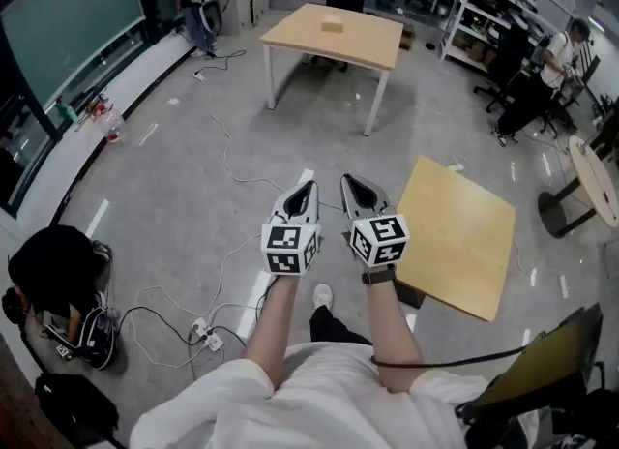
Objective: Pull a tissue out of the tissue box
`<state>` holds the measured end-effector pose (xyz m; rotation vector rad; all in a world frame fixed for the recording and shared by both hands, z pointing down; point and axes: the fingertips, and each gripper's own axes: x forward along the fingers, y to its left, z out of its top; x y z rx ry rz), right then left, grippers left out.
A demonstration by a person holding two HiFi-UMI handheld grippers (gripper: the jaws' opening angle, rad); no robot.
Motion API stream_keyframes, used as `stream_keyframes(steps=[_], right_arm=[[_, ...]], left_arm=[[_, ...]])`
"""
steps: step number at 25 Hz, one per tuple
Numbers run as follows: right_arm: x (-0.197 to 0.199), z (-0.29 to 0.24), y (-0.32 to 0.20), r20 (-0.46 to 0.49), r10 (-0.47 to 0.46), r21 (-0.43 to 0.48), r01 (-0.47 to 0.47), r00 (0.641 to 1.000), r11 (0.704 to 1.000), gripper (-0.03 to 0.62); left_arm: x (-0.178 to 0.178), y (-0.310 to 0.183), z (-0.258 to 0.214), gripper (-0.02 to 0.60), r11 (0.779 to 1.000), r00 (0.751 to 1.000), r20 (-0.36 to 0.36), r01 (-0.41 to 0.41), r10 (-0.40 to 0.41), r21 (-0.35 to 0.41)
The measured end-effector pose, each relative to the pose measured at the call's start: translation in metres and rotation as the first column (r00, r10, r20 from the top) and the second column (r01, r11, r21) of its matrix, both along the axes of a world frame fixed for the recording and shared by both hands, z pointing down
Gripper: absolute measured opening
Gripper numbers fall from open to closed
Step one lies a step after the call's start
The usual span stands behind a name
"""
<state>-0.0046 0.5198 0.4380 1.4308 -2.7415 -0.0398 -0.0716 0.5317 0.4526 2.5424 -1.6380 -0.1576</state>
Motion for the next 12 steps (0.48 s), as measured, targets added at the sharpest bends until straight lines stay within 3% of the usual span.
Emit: stream_keyframes(steps=[3, 12], right_arm=[[-0.006, -0.017, -0.059, 0.002, -0.028, 0.020, 0.028, 1.000, 0.999, 0.000], [0.032, -0.034, -0.208, 0.008, -0.007, 0.021, 0.007, 1.000, 1.000, 0.000]], left_arm=[[0.001, -0.058, -0.018, 0.000, 1.000, 1.000, 0.014, 0.004, -0.004, 0.017], [0.023, -0.199, -0.048, 0.000, 0.999, 0.999, 0.041, 0.018, -0.020, 0.044]])
